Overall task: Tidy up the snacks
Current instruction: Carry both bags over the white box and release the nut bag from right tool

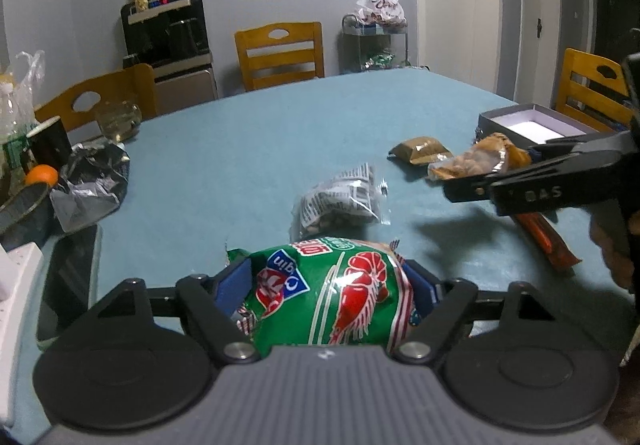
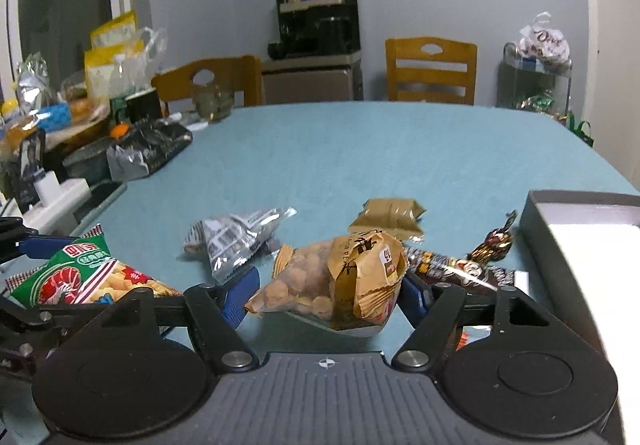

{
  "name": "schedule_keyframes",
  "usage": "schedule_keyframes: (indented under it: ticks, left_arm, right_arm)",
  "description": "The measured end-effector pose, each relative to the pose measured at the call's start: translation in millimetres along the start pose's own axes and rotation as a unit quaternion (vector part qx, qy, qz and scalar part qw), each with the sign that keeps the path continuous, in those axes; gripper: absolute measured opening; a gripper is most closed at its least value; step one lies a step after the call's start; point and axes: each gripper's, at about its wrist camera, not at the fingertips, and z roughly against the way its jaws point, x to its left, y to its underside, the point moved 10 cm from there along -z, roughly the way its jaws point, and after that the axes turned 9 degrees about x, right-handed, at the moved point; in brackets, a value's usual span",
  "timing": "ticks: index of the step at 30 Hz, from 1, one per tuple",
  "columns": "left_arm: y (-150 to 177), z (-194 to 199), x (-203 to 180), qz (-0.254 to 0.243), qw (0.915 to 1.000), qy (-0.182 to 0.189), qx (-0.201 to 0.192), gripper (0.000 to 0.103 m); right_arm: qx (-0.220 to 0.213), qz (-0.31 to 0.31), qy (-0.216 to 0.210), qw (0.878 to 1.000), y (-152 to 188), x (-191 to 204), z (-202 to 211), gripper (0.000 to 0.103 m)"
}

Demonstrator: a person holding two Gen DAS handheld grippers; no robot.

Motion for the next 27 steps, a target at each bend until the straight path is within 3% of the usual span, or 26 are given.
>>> schedule_keyframes:
  ticks: [13, 27]
  left_arm:
    - [-53.6, 34.3, -30.6, -0.032, 0.9977, 0.007, -0.059, 0.074]
    - [-136.3, -11.9, -138.3, -0.08, 0.9929, 0.075, -0.047, 0.067]
  right_arm:
    - [-0.049, -0.011, 0.001, 0.999, -18.2, -30.8, 63.6, 0.072]
    - [-0.076, -0.081, 0.076, 0.991, -2.2, -147.3, 112.0, 0.072]
